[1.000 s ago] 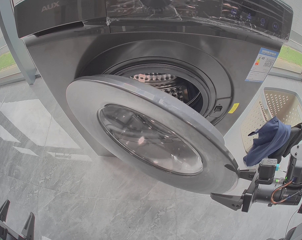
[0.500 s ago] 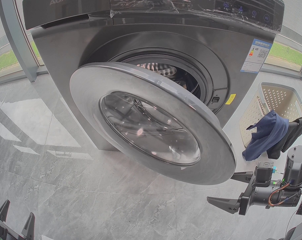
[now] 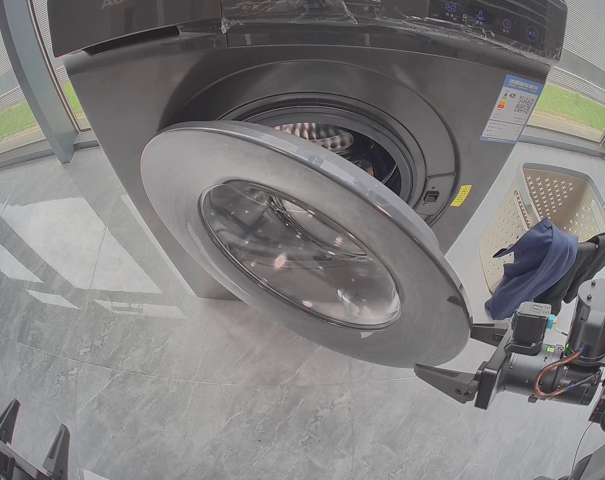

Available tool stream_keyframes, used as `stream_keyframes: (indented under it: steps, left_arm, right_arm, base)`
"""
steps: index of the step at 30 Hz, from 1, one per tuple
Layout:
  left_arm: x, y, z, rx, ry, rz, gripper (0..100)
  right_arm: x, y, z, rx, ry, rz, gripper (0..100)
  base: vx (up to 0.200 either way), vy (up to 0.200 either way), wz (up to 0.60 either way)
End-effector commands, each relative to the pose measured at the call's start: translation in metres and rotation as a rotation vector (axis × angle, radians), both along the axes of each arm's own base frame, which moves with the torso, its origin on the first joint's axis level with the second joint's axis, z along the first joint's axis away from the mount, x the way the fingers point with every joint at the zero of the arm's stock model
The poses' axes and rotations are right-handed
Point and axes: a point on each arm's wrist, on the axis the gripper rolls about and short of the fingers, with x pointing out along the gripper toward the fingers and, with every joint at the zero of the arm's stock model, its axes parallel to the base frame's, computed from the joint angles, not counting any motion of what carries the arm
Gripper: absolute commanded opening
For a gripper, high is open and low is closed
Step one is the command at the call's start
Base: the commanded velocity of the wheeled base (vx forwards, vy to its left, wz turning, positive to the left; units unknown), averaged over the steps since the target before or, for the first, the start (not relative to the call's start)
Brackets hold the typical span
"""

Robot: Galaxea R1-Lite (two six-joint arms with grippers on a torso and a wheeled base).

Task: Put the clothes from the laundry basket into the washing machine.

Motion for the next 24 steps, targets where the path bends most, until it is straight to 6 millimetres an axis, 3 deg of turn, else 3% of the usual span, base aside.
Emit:
stream_keyframes:
  steps: [1,6,16,18,24]
  left_arm:
    - [0.0,0.0,-0.005,-0.001,0.0,0.0,100]
    - [0.0,0.0,-0.005,0.001,0.0,0.0,100]
    - [0.0,0.0,-0.005,0.001,0.0,0.0,100]
    - [0.0,0.0,-0.005,0.001,0.0,0.0,100]
    - [0.0,0.0,-0.005,0.001,0.0,0.0,100]
  right_arm:
    - [-0.003,0.014,-0.01,-0.009,0.018,0.059,100]
    - [-0.013,0.019,-0.011,-0.003,0.016,0.107,100]
    - [0.002,0.033,-0.005,0.012,-0.014,0.058,100]
    - [0.006,0.037,-0.005,0.018,-0.021,0.061,100]
    - [0.008,0.052,-0.016,0.017,-0.02,0.101,100]
  base:
    - [-0.2,0.0,0.0]
    - [0.0,0.0,0.0]
    - [0.0,0.0,0.0]
    - [-0.2,0.0,0.0]
    - [-0.033,0.0,0.0]
